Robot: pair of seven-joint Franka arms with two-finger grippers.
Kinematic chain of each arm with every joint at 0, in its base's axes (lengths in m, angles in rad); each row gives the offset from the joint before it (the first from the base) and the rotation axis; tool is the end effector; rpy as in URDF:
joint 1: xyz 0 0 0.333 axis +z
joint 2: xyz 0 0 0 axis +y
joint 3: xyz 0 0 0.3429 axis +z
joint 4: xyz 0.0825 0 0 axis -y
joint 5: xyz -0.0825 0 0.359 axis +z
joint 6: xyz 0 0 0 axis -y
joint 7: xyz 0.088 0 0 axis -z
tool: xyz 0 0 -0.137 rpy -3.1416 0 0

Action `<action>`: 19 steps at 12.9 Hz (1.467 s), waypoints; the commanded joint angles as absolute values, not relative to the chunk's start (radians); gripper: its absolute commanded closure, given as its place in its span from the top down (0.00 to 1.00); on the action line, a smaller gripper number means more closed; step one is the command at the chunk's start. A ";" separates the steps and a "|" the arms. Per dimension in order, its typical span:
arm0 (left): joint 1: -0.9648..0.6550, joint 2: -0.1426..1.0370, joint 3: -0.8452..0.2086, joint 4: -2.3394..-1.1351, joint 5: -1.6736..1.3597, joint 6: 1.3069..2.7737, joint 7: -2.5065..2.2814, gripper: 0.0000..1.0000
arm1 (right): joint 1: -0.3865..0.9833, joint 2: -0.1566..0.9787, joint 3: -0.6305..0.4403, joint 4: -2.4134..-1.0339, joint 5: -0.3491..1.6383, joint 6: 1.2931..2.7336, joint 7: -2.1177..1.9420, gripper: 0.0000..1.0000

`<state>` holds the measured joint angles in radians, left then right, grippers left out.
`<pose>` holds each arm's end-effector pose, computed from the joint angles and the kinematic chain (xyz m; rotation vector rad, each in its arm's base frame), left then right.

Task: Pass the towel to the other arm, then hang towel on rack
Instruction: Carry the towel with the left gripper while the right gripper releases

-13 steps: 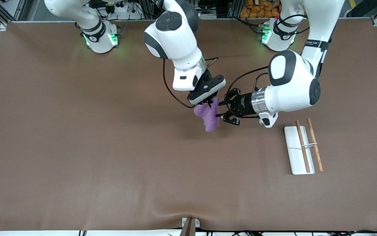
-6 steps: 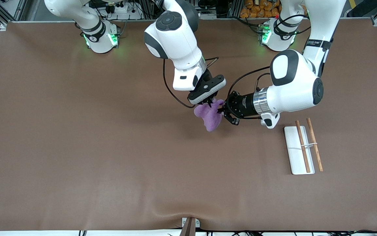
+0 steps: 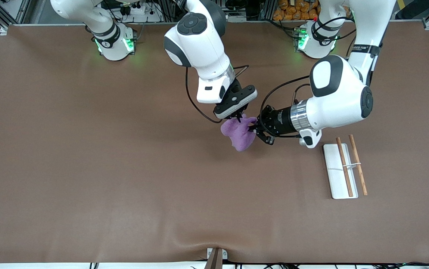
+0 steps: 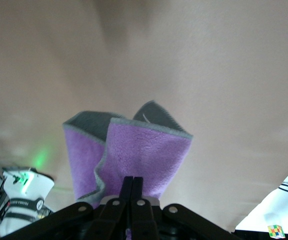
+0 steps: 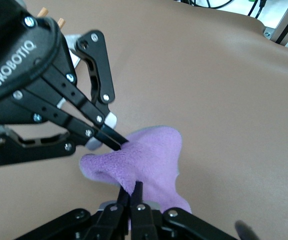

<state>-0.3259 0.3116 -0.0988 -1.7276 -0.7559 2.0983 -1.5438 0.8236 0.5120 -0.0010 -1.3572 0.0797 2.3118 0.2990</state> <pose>0.5705 -0.3071 0.4345 1.9136 1.7848 -0.7433 0.5046 0.5488 0.4788 -2.7264 -0.6719 -0.4823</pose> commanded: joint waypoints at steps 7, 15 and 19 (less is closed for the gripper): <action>-0.196 0.324 -0.095 -1.589 -0.475 1.876 -1.277 0.00 | 0.842 0.528 -0.017 -1.339 0.091 2.352 0.308 1.00; -0.074 0.379 -0.094 -1.589 -0.281 1.852 -0.844 0.00 | 0.809 0.511 -0.025 -1.370 0.092 2.344 0.311 1.00; 0.021 0.419 -0.094 -1.588 -0.221 1.852 -0.593 0.00 | 0.692 0.470 -0.025 -1.417 0.094 2.342 0.302 1.00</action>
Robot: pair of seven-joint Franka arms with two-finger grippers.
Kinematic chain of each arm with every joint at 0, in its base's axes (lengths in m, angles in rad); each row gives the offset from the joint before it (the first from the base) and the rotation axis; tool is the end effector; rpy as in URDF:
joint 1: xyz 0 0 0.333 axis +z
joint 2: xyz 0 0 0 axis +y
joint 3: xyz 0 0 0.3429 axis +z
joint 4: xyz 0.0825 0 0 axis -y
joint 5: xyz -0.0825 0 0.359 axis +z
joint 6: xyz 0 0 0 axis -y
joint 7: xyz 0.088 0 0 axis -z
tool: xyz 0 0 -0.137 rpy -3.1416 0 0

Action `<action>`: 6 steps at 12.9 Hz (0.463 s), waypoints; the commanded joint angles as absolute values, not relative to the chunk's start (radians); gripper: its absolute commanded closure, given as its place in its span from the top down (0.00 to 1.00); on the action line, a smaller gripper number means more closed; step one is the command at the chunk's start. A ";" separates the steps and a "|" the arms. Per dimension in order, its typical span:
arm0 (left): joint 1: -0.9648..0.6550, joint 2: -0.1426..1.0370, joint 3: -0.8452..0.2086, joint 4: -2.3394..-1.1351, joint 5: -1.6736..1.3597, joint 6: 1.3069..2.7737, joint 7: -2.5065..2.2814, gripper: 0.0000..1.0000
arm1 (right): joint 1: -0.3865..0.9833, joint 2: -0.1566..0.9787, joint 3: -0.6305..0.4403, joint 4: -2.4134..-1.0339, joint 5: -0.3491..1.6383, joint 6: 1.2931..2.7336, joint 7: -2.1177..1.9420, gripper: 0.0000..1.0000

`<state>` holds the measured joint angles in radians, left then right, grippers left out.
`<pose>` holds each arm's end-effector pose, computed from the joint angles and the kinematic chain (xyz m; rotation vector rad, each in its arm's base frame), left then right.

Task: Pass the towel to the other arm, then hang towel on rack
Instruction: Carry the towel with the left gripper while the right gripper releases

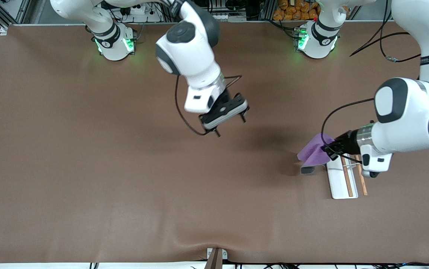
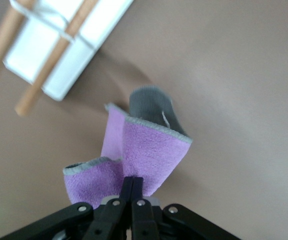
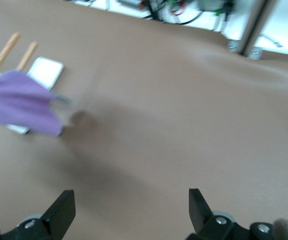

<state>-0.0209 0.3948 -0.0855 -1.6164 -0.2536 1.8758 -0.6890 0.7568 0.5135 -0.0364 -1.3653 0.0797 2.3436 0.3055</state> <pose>0.6324 -0.0876 0.3964 2.7587 0.9758 -0.3361 0.5558 0.4999 0.4782 -2.7660 -0.5344 -0.5444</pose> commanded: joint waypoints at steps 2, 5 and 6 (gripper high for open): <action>0.064 0.440 -0.094 -1.553 -0.201 1.853 -0.488 0.00 | 0.611 0.456 -0.025 -1.434 0.094 2.341 0.299 1.00; 0.123 0.448 -0.094 -1.534 -0.157 1.853 -0.378 0.00 | 0.468 0.453 -0.025 -1.433 0.094 2.304 0.293 1.00; 0.136 0.459 -0.094 -1.532 -0.155 1.853 -0.327 0.00 | 0.421 0.453 -0.025 -1.430 0.094 2.303 0.298 1.00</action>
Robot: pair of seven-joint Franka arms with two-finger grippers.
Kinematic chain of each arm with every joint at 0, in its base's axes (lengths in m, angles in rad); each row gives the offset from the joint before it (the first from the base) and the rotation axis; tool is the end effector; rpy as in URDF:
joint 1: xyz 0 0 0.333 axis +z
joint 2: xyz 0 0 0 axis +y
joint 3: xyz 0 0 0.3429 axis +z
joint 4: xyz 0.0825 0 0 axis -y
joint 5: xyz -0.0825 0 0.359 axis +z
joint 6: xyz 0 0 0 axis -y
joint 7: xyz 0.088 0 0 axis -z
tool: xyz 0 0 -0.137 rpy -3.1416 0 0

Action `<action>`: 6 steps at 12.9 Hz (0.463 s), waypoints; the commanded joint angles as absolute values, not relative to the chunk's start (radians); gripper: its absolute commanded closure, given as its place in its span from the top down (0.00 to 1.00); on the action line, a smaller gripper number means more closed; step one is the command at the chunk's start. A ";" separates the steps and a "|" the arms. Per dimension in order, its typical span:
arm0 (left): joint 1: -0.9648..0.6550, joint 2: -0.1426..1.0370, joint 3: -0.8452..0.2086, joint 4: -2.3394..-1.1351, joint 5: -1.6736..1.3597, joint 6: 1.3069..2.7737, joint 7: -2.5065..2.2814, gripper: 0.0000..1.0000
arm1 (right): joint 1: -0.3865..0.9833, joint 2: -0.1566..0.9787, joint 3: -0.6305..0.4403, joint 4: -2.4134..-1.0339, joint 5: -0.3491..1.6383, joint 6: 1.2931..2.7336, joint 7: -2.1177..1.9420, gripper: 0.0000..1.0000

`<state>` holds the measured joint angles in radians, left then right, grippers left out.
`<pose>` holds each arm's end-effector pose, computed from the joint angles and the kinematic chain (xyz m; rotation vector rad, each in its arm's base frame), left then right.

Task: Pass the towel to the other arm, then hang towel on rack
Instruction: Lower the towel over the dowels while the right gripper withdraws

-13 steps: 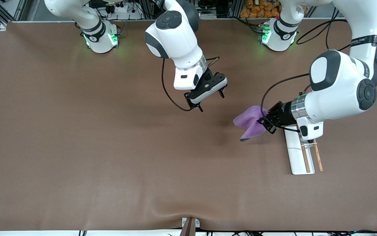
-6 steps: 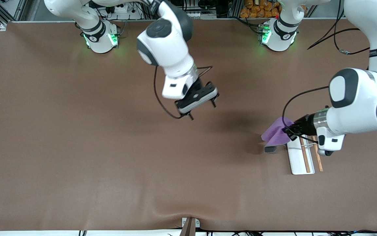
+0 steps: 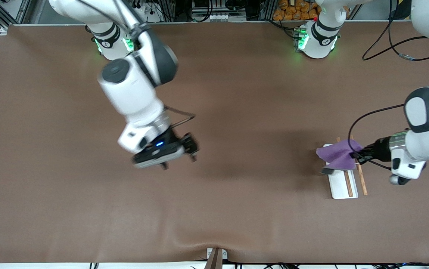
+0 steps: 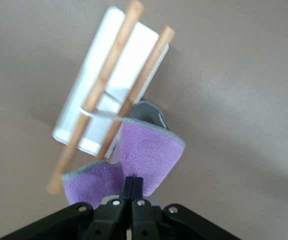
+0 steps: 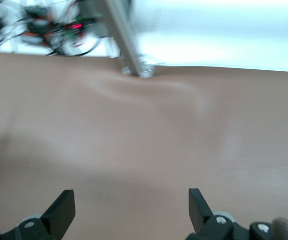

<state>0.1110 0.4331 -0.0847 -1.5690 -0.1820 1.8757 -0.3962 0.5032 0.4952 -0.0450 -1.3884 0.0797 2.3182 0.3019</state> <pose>0.6503 0.0053 0.3906 2.8632 0.7217 -0.2386 0.6591 0.3365 0.4766 -2.8752 -0.1802 -0.5645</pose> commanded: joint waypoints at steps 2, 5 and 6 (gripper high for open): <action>0.163 0.472 -0.094 -1.510 -0.153 1.858 -0.260 0.00 | 0.333 0.456 -0.025 -1.430 0.094 2.303 0.301 1.00; 0.176 0.489 -0.094 -1.494 -0.100 1.864 -0.209 0.00 | 0.203 0.457 -0.025 -1.434 0.094 2.289 0.293 1.00; 0.192 0.491 -0.094 -1.494 -0.097 1.867 -0.190 0.00 | 0.175 0.453 -0.025 -1.430 0.094 2.236 0.291 1.00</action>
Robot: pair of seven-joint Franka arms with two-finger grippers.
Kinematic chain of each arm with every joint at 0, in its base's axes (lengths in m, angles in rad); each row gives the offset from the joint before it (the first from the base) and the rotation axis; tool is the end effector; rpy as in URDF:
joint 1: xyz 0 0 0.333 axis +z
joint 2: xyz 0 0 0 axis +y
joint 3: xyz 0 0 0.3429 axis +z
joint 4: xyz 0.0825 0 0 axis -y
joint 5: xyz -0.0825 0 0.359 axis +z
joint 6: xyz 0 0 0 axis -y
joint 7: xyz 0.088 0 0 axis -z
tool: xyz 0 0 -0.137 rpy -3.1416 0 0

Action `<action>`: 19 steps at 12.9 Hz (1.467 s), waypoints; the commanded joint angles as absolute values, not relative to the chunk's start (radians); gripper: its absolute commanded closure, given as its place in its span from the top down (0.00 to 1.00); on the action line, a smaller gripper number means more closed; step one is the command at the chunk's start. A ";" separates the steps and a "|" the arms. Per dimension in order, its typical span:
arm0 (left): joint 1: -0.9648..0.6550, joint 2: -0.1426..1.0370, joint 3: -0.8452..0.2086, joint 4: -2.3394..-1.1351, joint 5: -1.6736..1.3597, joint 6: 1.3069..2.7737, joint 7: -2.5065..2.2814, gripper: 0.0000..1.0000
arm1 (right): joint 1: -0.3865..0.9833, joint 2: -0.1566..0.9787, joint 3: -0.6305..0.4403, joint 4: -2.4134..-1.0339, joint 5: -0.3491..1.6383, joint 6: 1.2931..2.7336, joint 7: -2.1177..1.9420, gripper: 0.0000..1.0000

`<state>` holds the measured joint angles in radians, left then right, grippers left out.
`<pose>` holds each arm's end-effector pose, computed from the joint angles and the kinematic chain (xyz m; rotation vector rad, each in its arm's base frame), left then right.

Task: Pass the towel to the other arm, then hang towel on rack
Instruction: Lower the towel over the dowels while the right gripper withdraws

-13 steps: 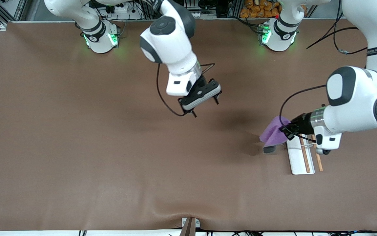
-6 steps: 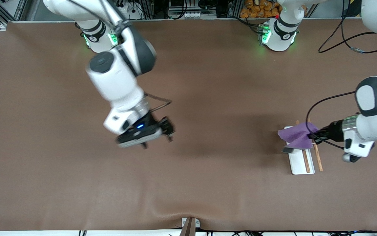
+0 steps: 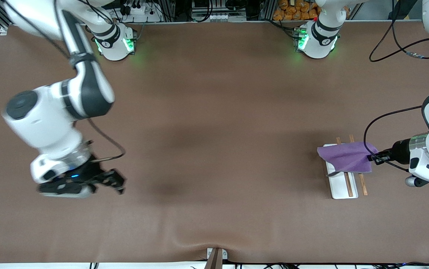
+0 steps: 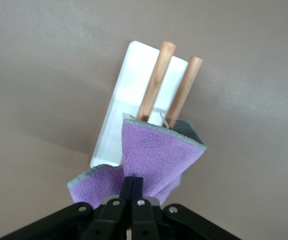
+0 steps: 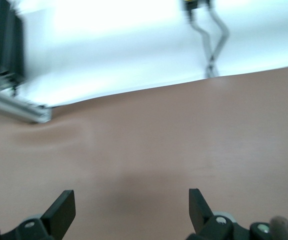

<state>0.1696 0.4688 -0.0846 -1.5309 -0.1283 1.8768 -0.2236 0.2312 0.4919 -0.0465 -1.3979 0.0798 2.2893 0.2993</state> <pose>0.6583 0.0506 0.3828 2.9368 0.5368 -0.1979 0.7213 0.1456 0.4704 -2.9379 0.2134 -0.5622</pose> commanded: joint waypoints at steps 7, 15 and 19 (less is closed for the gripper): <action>0.239 0.512 -0.094 -1.470 -0.081 1.884 -0.054 0.00 | 0.147 0.301 -0.026 -1.611 0.074 1.968 0.198 1.00; 0.288 0.551 -0.095 -1.471 -0.080 1.911 0.018 0.53 | 0.106 0.072 -0.028 -1.755 0.052 1.767 0.117 1.00; 0.279 0.545 -0.095 -1.471 -0.078 1.911 0.032 1.00 | 0.071 -0.026 -0.028 -1.750 0.035 1.626 0.040 1.00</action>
